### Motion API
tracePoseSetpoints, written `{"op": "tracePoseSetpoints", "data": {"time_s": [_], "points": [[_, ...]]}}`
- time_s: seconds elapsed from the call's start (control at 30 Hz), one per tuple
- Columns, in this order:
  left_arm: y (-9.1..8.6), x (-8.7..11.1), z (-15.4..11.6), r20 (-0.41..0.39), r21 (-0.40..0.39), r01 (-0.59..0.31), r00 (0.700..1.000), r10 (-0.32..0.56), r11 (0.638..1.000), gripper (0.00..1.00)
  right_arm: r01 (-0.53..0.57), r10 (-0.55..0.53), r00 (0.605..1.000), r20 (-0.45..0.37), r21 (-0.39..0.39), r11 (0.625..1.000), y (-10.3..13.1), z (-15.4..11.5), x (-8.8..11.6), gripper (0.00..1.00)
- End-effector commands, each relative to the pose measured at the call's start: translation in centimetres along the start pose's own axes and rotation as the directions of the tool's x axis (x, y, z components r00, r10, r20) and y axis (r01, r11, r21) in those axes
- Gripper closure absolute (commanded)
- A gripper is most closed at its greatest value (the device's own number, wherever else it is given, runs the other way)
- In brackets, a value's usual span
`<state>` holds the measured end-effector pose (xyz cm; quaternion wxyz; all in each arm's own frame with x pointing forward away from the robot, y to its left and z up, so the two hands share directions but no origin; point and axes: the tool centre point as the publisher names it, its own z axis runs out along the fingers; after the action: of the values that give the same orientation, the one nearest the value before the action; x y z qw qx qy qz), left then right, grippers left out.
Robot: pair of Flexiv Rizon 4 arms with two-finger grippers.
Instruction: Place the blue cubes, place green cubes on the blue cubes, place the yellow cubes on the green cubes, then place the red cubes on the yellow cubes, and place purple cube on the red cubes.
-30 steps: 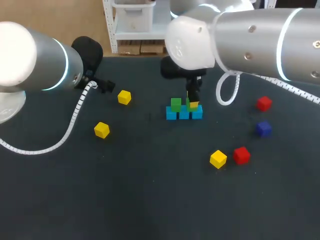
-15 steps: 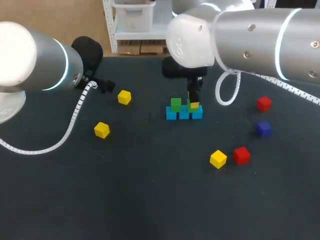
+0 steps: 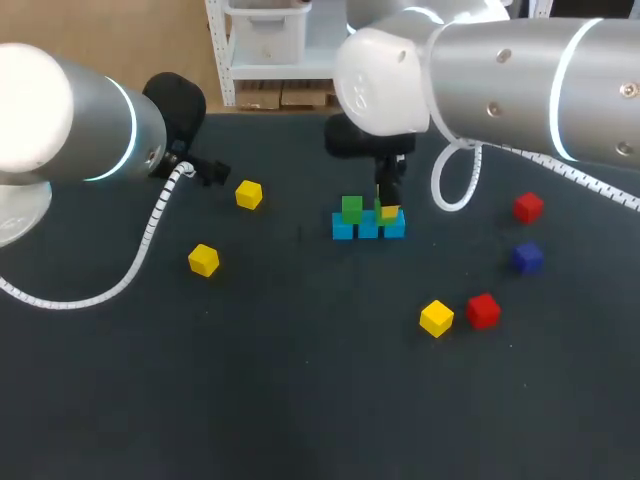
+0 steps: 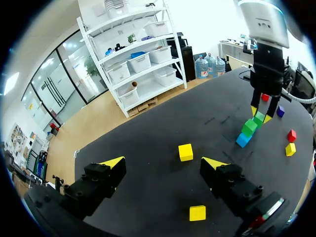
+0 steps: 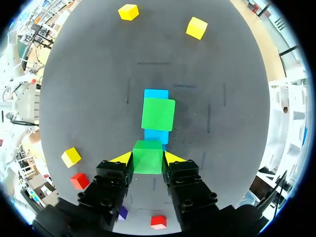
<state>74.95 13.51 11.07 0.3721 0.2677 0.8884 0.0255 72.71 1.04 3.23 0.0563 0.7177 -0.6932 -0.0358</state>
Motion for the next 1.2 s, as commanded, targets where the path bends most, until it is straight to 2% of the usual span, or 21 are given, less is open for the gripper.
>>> {"op": "tracePoseSetpoints", "data": {"time_s": [0.03,0.17,0.23,0.37,0.43,0.57,0.6,0.63,0.67,0.93,0.97,1.07,1.13,1.2], "points": [[0.13,-0.05,0.05,-0.001,0.004,-0.002,1.0,0.002,1.0,0.0,0.0,0.0,1.0,0.004,-0.001,1.0,-0.18,0.02,0.01,0.93],[0.13,-0.05,0.05,-0.001,0.004,-0.002,1.0,0.002,1.0,0.0,0.0,0.0,1.0,0.007,-0.004,1.0,-0.21,0.06,-0.01,0.84],[0.13,-0.05,0.05,-0.001,0.004,-0.002,1.0,0.002,1.0,0.0,0.0,0.0,1.0,0.008,-0.004,1.0,-0.21,0.07,-0.02,0.69],[0.13,-0.05,0.05,-0.001,0.004,-0.002,1.0,0.002,1.0,0.0,0.002,-0.002,1.0,0.008,-0.005,1.0,-0.2,0.12,-0.06,0.67],[0.13,-0.05,0.05,-0.001,0.004,-0.002,1.0,0.002,1.0,0.0,0.005,-0.005,1.0,0.008,-0.005,1.0,-0.19,0.12,-0.07,0.62],[0.13,-0.05,0.05,-0.001,0.004,-0.002,1.0,0.002,1.0,0.0,0.005,-0.005,1.0,0.006,-0.002,1.0,-0.21,0.12,-0.08,0.4],[0.13,-0.05,0.05,-0.001,0.004,-0.002,1.0,0.002,1.0,0.0,0.006,-0.006,1.0,0.005,-0.001,1.0,-0.21,0.12,-0.08,0.25],[0.13,-0.05,0.05,-0.001,0.004,-0.002,1.0,0.002,1.0,0.0,0.006,-0.006,1.0,0.004,0.0,1.0,-0.22,0.11,-0.08,0.03],[0.13,-0.05,0.05,-0.001,0.004,-0.002,1.0,0.002,1.0,0.0,0.006,-0.006,1.0,0.003,0.0,1.0,-0.22,0.11,-0.08,0.0],[0.13,-0.05,0.05,-0.001,0.004,-0.002,1.0,0.002,1.0,0.0,0.011,-0.011,1.0,-0.013,0.011,1.0,-0.27,0.09,0.03,0.0],[0.13,-0.05,0.05,-0.001,0.004,-0.002,1.0,0.002,1.0,0.0,0.012,-0.011,1.0,-0.014,0.011,1.0,-0.27,0.1,0.04,0.06],[0.13,-0.05,0.05,-0.001,0.004,-0.002,1.0,0.002,1.0,0.0,0.014,-0.014,1.0,-0.02,0.015,1.0,-0.31,0.13,0.03,0.36],[0.13,-0.05,0.05,-0.001,0.004,-0.002,1.0,0.002,1.0,0.0,0.013,-0.012,1.0,-0.02,0.018,1.0,-0.36,0.14,0.03,0.47],[0.13,-0.05,0.05,-0.001,0.004,-0.002,1.0,0.002,1.0,0.0,0.013,-0.013,1.0,-0.02,0.02,1.0,-0.4,0.13,0.0,0.54]]}}
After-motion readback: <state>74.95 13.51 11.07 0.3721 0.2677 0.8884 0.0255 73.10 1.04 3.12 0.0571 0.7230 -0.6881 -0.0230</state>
